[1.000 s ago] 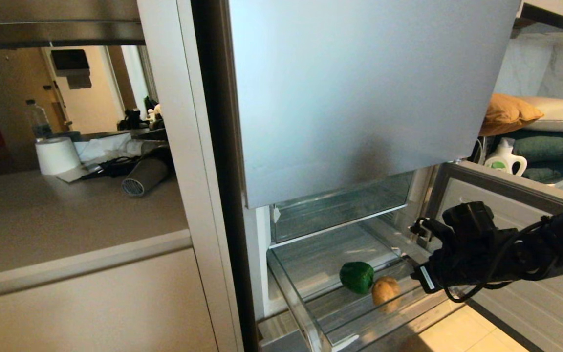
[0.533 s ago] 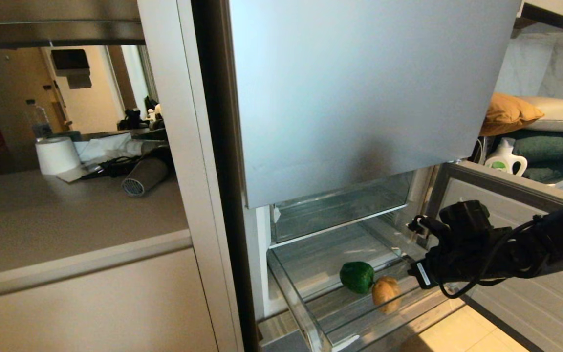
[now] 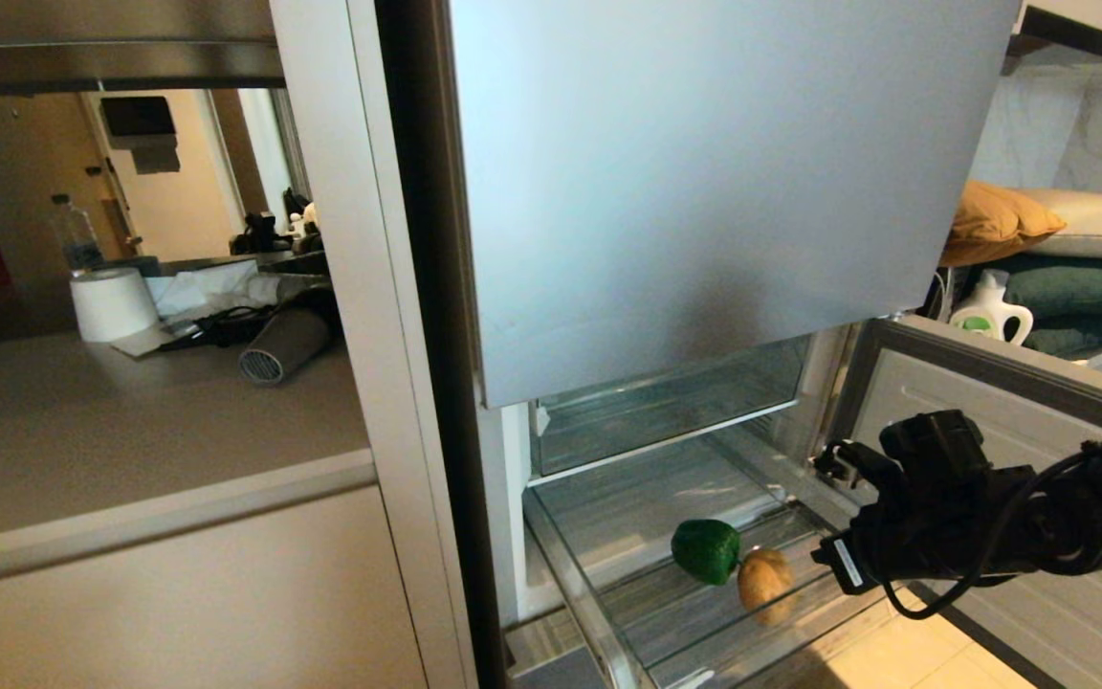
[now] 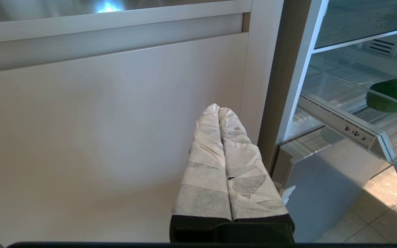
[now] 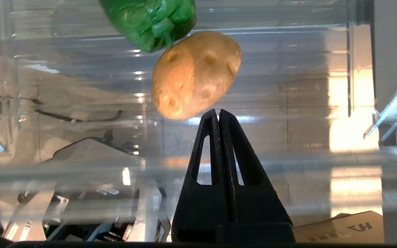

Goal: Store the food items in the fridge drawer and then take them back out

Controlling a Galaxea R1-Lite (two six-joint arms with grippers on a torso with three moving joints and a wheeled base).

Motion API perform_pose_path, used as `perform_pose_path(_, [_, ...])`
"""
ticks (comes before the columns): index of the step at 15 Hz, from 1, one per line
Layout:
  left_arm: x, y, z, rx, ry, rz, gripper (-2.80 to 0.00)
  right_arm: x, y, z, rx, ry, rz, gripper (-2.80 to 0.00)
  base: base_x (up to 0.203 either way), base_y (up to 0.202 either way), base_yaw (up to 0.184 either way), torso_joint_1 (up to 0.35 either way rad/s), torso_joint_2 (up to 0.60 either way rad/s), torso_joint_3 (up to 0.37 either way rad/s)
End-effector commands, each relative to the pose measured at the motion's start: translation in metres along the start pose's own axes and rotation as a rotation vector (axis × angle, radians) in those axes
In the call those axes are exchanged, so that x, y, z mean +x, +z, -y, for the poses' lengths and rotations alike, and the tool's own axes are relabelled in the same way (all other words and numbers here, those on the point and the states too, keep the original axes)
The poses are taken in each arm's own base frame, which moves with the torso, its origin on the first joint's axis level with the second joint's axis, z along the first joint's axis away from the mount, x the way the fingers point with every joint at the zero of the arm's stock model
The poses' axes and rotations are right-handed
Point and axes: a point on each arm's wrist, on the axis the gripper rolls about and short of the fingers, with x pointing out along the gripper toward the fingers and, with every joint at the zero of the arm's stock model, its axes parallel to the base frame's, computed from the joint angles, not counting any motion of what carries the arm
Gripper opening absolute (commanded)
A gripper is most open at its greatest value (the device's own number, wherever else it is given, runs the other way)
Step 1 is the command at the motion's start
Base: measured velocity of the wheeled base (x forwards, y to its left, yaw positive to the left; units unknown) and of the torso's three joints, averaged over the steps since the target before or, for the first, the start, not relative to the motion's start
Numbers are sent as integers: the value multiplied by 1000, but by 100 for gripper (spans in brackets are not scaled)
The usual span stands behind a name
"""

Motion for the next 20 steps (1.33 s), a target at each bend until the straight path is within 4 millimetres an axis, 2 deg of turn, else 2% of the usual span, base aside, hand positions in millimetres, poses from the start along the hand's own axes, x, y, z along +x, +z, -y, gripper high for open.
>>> perform_pose_path(1, [0, 0, 0, 0, 0, 1, -280, -12, -7, -3, -4, 0, 0, -280, 0, 0, 0, 0, 0, 0])
perform_pose_path(4, [0, 0, 0, 0, 0, 1, -280, -16, -13, -4, 1, 1, -9, -280, 0, 0, 0, 0, 0, 0])
perform_pose_path(9, [0, 0, 0, 0, 1, 1, -280, -19, 7, -5, -25, -20, 183, -280, 0, 0, 0, 0, 0, 0])
perform_pose_path(12, [0, 0, 0, 0, 0, 1, -280, -38, 10, -8, -31, -1, 255, -280, 0, 0, 0, 0, 0, 0])
perform_pose_path(14, [0, 0, 0, 0, 1, 1, -280, -63, 11, -12, -20, 5, 338, -280, 0, 0, 0, 0, 0, 0])
perform_pose_path(16, [0, 0, 0, 0, 1, 1, -280, -103, 4, -19, -25, -6, 447, -280, 0, 0, 0, 0, 0, 0])
perform_pose_path(18, [0, 0, 0, 0, 0, 1, -280, -146, -14, -27, -38, -26, 560, -280, 0, 0, 0, 0, 0, 0])
perform_pose_path(20, [0, 0, 0, 0, 1, 1, -280, -178, -44, -36, -39, -64, 648, -280, 0, 0, 0, 0, 0, 0])
